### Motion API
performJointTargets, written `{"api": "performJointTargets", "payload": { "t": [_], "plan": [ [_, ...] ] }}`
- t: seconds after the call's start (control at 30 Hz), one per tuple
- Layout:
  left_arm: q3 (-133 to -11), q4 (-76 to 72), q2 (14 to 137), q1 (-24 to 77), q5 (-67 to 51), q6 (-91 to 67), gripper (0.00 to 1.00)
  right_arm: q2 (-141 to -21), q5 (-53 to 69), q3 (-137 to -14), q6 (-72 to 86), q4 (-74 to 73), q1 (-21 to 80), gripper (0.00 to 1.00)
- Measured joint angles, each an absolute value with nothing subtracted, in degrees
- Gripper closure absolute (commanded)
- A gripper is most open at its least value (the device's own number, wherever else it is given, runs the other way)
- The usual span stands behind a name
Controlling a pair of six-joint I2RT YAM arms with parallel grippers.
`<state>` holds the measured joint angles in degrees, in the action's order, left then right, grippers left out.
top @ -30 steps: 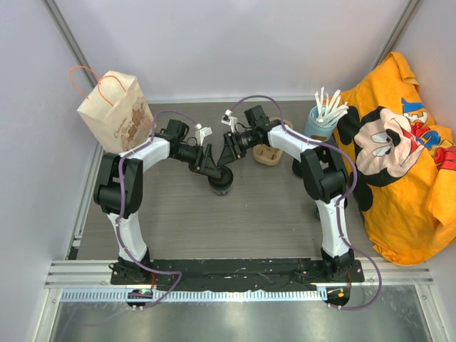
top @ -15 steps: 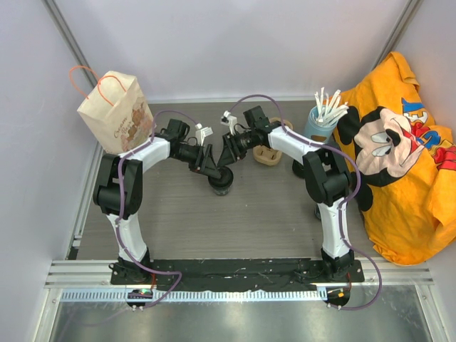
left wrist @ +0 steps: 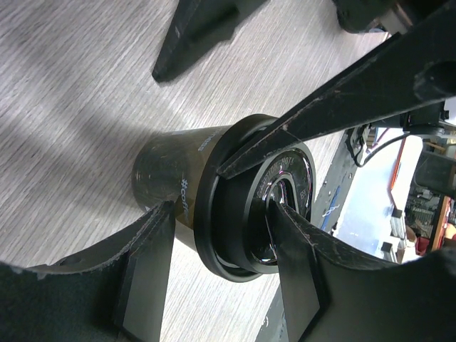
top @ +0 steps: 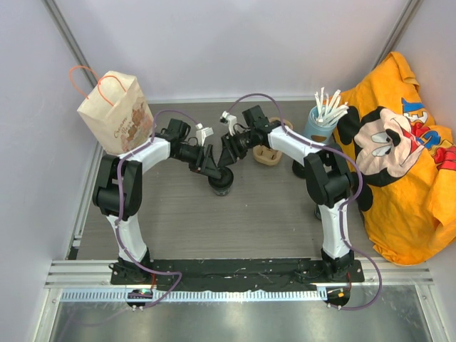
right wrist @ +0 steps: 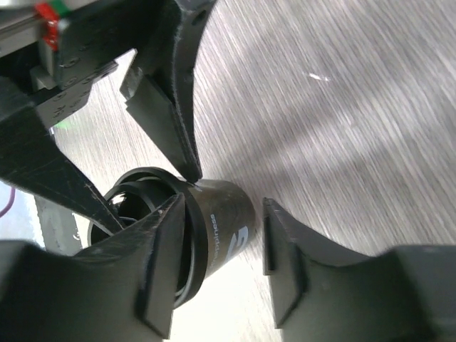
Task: Pack the takeout coffee
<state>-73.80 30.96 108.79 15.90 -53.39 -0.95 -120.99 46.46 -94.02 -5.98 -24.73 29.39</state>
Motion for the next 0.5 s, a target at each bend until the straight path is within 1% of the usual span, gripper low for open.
{"api": "performJointTargets", "payload": {
  "t": [0.07,0.17,0.33,0.5],
  "plan": [
    [-73.80,30.89,108.73,16.05,-53.32,-0.89,0.82,-121.03,45.63,-94.96,-5.74,-26.33,28.88,0.38],
    [-73.80,30.89,108.64,16.05,-53.12,-0.89,0.82,-121.16,45.60,-96.68,-4.91,-30.00,27.29,0.34],
    [-73.80,30.87,108.57,16.08,-52.97,-0.93,0.84,-120.84,47.64,-98.48,-2.94,-32.42,23.59,0.34],
    [-73.30,30.28,108.22,16.08,-52.93,-1.08,0.85,-118.52,49.84,-97.06,-2.87,-33.98,21.61,0.34]
  ]
}}
